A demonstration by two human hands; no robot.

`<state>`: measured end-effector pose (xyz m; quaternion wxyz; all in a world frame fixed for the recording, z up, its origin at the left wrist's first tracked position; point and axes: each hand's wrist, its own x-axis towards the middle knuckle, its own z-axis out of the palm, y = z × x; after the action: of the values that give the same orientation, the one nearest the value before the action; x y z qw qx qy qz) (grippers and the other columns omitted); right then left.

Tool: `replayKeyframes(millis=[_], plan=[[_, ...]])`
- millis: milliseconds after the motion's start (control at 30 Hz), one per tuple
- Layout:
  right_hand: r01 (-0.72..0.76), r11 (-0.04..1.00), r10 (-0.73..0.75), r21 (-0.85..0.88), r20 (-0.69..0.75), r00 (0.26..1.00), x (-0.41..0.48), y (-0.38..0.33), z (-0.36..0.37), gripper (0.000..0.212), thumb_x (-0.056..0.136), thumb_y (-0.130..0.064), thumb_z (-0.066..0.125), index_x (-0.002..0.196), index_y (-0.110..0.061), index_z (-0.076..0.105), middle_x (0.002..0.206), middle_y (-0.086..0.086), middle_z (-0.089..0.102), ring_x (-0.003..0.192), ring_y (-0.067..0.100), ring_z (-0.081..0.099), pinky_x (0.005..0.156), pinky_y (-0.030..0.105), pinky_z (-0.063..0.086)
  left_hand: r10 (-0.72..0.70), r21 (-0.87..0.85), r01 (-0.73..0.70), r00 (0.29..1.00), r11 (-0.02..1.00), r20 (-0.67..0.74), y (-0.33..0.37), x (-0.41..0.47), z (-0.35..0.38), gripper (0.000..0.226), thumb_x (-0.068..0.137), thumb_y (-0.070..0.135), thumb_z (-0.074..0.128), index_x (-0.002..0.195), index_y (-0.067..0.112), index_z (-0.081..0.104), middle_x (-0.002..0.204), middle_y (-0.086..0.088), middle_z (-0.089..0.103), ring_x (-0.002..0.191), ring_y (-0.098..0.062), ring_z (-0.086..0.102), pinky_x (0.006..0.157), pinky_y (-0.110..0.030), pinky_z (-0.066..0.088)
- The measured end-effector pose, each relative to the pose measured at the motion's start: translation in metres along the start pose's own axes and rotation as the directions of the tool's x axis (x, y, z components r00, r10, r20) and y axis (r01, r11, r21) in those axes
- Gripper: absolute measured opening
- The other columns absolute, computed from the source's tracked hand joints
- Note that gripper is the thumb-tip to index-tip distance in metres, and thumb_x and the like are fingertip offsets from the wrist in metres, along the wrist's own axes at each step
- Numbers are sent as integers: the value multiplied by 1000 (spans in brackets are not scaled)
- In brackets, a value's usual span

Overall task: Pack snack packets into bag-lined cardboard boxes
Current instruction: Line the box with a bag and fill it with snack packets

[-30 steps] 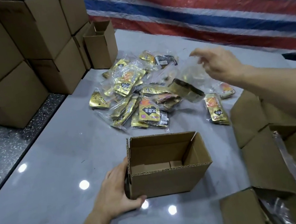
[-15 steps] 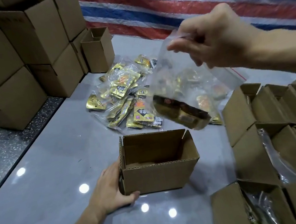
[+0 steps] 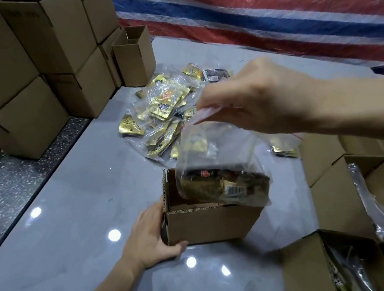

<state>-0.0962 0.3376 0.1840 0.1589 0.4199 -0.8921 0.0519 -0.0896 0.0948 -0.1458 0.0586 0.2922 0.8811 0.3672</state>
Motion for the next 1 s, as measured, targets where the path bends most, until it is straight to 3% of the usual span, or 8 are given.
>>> replayKeyframes(millis=[100,233,433,567,667,800,933,1000], plan=[[43,999,-43,12,14,999,12,7,3,41,101,-30,55,84,4,68,56,13,59,45,29,54,44,40,44,-16,4,16,1000,1000,1,-2,0,1,79,52,59,80,120,34,50,111,46,42,99,19,42,91,-5,30],[42,999,-43,22,34,998,21,15,8,39,100,-29,56,85,5,69,56,14,58,45,28,51,47,33,40,-1,10,1,1000,1000,3,-5,0,2,78,54,60,81,120,26,55,109,47,41,100,18,40,91,-5,28],[85,996,-84,-10,61,995,24,22,15,41,100,-29,51,91,5,70,63,17,66,51,31,63,49,41,51,16,19,-16,1000,1000,2,-4,3,0,79,55,60,80,121,23,57,108,47,40,97,16,39,88,-13,33],[29,999,-31,44,52,998,30,34,16,39,101,-32,54,92,1,72,62,13,65,49,24,58,52,29,44,10,0,-10,1000,1000,-10,0,4,-1,75,54,57,81,118,27,55,100,39,46,93,12,44,83,-18,37],[40,998,-46,55,115,992,27,34,31,36,101,-31,54,93,-1,72,62,12,64,51,22,56,54,30,44,7,-2,-7,1000,1000,-26,1,3,-2,74,53,57,81,117,30,53,99,36,48,92,12,45,80,-18,38],[64,992,-81,106,167,983,14,26,54,30,100,-27,59,86,-4,72,54,6,55,45,23,50,53,25,33,6,2,-6,1000,1000,-25,1,2,-2,73,54,57,80,116,28,54,94,32,49,89,7,47,77,-16,36],[-14,988,-25,155,244,970,-9,15,76,22,92,-21,71,75,-7,72,48,-2,47,43,15,39,53,18,30,12,-95,-10,1000,995,15,-1,3,-3,72,57,55,85,116,33,51,100,30,54,94,2,54,76,-27,44],[-128,984,76,121,363,929,-17,14,87,28,93,-36,70,83,-10,71,54,-4,53,46,17,42,53,25,40,11,-154,-2,998,988,63,-2,6,-6,77,59,55,86,124,36,51,109,27,57,102,-2,56,84,-36,49]])
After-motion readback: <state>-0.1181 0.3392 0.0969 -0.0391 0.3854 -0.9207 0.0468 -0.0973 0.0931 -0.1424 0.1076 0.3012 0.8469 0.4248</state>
